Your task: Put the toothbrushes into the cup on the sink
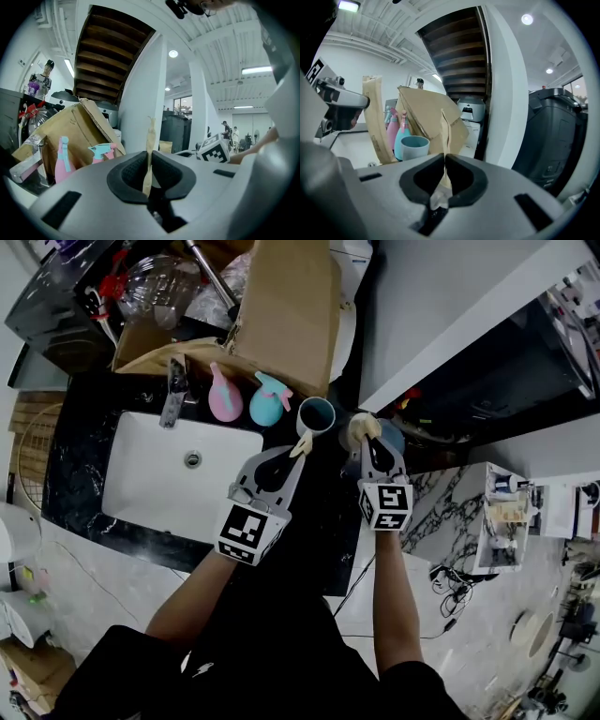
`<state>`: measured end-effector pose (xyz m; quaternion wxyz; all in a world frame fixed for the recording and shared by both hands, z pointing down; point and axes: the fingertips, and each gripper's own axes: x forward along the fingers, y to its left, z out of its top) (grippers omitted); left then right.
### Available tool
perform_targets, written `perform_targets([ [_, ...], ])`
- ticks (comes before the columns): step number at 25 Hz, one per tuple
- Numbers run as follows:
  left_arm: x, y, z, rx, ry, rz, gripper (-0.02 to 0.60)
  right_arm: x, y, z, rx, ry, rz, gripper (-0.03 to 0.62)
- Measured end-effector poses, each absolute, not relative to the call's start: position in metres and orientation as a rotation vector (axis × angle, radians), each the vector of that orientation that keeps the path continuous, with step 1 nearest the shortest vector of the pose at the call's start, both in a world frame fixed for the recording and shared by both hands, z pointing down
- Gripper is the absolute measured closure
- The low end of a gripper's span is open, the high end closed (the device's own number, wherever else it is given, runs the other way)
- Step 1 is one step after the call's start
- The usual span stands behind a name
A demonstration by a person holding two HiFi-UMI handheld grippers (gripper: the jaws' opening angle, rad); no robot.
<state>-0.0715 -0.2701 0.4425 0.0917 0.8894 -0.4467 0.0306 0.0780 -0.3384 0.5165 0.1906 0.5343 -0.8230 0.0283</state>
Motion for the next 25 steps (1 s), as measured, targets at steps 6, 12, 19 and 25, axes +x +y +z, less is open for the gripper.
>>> perform_targets([
  [6,-0.077,-0.261,0.437,2.622,-1.402,0.093,0.551,0.070,-0.330,0.529,1.393,-2.313,0.052,0.582],
  [12,-0.081,-0.245,0.431,2.604,-1.484,0.112,0.551,0.075,-0.326,0.538,1.337,-2.293,0.032,0.582],
  [19,-0.082,-0.226,0.418,2.589,-1.590,0.134,0.551,0.084,-0.317,0.543,1.298,-2.316,0.041,0.558],
  [25,-0.080,-0.216,0.406,2.559,-1.673,0.117,0.551,0.092,-0.301,0.533,1.287,-2.401,0.082,0.530],
])
